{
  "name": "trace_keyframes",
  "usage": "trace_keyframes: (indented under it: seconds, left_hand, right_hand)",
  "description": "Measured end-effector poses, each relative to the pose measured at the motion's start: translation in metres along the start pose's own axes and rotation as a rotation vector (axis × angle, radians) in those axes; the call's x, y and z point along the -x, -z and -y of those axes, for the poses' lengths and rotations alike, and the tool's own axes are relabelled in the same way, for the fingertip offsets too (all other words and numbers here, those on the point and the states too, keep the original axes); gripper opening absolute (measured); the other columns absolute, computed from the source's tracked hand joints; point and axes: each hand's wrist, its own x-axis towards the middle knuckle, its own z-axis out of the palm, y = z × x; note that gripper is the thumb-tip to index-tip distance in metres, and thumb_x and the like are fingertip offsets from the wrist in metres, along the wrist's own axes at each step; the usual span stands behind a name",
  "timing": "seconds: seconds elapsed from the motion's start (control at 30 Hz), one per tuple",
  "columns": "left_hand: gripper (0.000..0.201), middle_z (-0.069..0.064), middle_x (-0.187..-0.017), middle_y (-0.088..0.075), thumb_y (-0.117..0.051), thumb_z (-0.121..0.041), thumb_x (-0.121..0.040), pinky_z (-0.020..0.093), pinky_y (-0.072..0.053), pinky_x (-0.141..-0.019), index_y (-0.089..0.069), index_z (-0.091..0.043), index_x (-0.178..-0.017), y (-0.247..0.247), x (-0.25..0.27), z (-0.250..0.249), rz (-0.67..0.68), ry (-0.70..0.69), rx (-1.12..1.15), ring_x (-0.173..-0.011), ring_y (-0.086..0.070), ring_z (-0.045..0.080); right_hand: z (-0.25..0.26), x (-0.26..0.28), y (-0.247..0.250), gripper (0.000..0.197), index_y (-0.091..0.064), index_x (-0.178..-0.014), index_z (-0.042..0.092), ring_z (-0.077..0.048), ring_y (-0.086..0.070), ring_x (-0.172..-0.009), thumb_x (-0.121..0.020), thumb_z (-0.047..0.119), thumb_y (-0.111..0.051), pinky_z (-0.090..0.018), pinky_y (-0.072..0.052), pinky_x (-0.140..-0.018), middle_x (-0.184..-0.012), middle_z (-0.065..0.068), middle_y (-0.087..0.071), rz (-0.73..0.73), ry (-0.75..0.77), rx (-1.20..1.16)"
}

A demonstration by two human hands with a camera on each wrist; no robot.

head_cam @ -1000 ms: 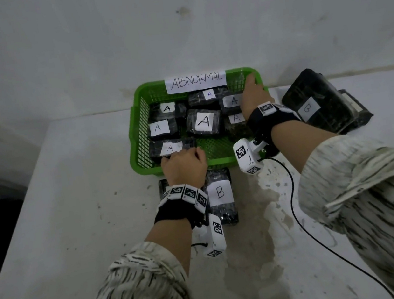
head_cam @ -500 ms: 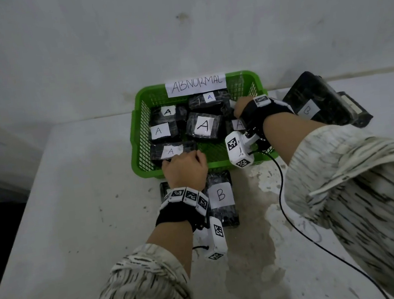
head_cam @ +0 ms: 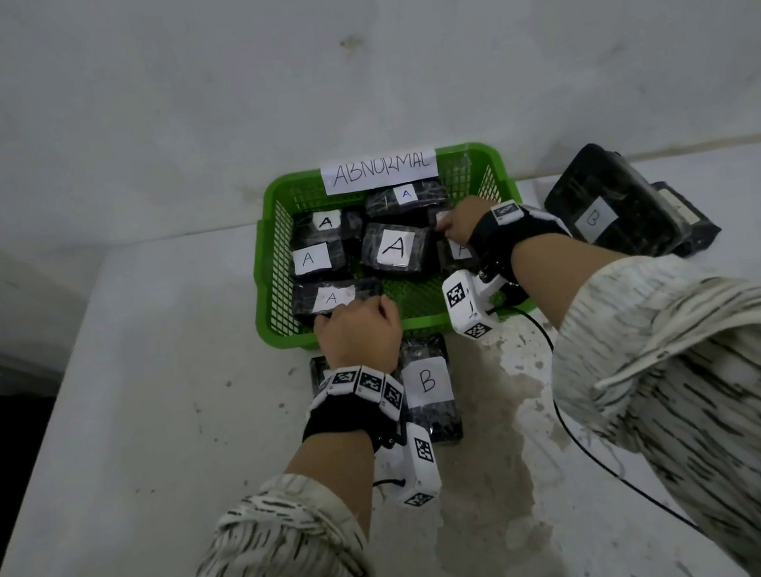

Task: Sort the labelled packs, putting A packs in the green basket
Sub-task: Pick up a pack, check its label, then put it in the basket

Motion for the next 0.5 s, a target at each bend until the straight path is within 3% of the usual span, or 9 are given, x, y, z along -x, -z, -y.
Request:
trace_keyframes:
  seconds: [0.17, 0.27, 0.37, 0.43, 0.5]
  left_hand:
    - [0.048, 0.004, -0.051, -0.061, -0.031, -0.033, -0.087, 0.034, -0.042, -0.067, -0.062, -0.015, -0.054, 0.002, 0.001, 0.0, 0.064, 0.005, 0.013, -0.047, -0.053, 0.023]
    - [0.051, 0.006, -0.06, -0.064, -0.026, -0.035, -0.089, 0.036, -0.041, -0.074, -0.065, -0.013, -0.064, 0.003, 0.001, 0.0, 0.123, 0.01, 0.005, -0.056, -0.057, 0.025]
    - [0.057, 0.007, -0.073, -0.068, -0.019, -0.036, -0.092, 0.037, -0.039, -0.08, -0.068, -0.012, -0.077, 0.008, 0.0, -0.002, 0.181, 0.021, -0.046, -0.068, -0.06, 0.026]
    - [0.046, 0.006, -0.09, -0.067, -0.025, -0.035, -0.095, 0.041, -0.036, -0.088, -0.065, -0.013, -0.093, 0.009, -0.003, -0.003, 0.252, 0.062, -0.08, -0.085, -0.06, 0.026]
    - [0.032, 0.005, -0.104, -0.063, -0.031, -0.034, -0.096, 0.046, -0.031, -0.096, -0.057, -0.016, -0.102, 0.012, -0.005, -0.008, 0.305, 0.13, -0.028, -0.101, -0.056, 0.026]
  right_hand:
    - [0.004, -0.002, 0.009, 0.034, -0.059, -0.127, 0.003, -0.032, -0.055, -0.119, -0.098, 0.012, -0.043, -0.037, -0.044, -0.102, -0.132, -0.016, -0.058, 0.006, 0.011, -0.013]
    - [0.004, -0.002, 0.018, 0.033, -0.06, -0.124, 0.002, -0.031, -0.053, -0.122, -0.098, 0.01, -0.043, -0.033, -0.043, -0.101, -0.133, -0.015, -0.057, -0.056, 0.015, -0.006]
    - [-0.005, 0.002, 0.03, 0.029, -0.065, -0.116, 0.007, -0.03, -0.054, -0.118, -0.095, 0.01, -0.045, -0.031, -0.041, -0.097, -0.129, -0.012, -0.06, -0.252, 0.033, -0.124]
    - [-0.017, 0.008, 0.039, 0.028, -0.064, -0.113, 0.008, -0.035, -0.055, -0.114, -0.094, 0.011, -0.043, -0.035, -0.043, -0.095, -0.125, -0.017, -0.06, -0.428, 0.016, -0.181]
    - [-0.034, 0.021, 0.048, 0.028, -0.059, -0.117, 0.011, -0.038, -0.049, -0.118, -0.094, 0.015, -0.044, -0.042, -0.042, -0.097, -0.126, -0.02, -0.054, -0.507, -0.043, -0.151]
